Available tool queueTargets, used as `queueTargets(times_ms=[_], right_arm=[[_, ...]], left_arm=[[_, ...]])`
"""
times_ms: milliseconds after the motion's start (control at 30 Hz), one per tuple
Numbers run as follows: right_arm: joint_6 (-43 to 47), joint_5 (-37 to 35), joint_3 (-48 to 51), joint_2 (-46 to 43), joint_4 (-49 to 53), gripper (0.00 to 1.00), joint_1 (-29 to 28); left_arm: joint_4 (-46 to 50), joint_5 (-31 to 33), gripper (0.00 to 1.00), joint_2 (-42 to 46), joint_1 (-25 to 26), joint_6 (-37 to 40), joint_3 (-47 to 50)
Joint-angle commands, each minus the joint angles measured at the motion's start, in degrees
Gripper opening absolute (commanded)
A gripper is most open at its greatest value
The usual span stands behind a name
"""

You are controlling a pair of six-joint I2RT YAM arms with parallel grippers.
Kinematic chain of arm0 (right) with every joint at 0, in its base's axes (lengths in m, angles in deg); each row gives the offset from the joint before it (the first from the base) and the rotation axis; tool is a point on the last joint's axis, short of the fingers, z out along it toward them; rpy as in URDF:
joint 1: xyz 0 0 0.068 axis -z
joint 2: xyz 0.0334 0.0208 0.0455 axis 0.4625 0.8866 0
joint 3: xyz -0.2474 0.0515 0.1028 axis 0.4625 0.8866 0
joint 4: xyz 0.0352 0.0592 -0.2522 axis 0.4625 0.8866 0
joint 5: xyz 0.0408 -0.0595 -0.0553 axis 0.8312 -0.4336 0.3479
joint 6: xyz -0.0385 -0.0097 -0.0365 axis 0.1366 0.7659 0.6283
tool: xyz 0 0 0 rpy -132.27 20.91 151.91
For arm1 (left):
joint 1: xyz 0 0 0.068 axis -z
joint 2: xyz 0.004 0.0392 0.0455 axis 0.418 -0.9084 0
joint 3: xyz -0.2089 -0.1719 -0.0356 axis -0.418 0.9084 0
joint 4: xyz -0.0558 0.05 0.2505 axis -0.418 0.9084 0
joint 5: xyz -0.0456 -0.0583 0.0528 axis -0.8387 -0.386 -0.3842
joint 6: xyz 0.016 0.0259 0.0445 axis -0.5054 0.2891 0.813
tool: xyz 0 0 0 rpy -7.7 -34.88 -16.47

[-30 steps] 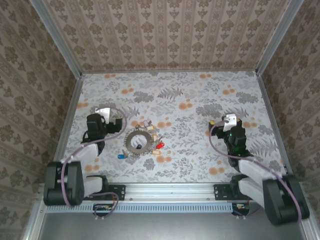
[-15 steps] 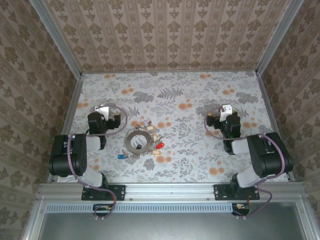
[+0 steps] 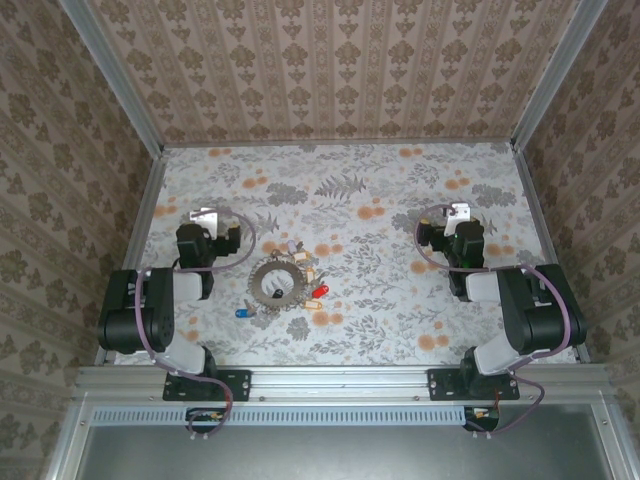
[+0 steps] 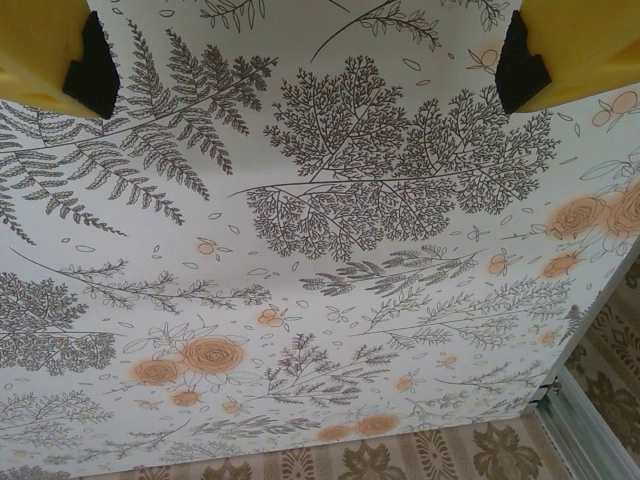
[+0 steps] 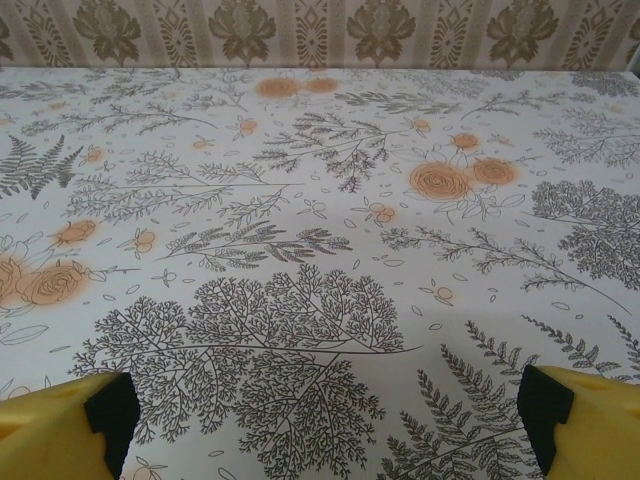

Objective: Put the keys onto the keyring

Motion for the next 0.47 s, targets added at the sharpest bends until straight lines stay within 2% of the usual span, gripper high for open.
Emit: queueTargets(times_ms=[0,433], right_arm=[[-1.38,-0.32,-1.31,0.13,1.31,1.00,0.49],[-1.41,0.04,-0.75,-0.23,0.46,0.99,0.66]], left_arm=[[-1.77,0.76,1.00,0.21,0.26,-0.71,0.26],[-1.76,0.91,1.00,0.26,0.35,-0.71,0.32]])
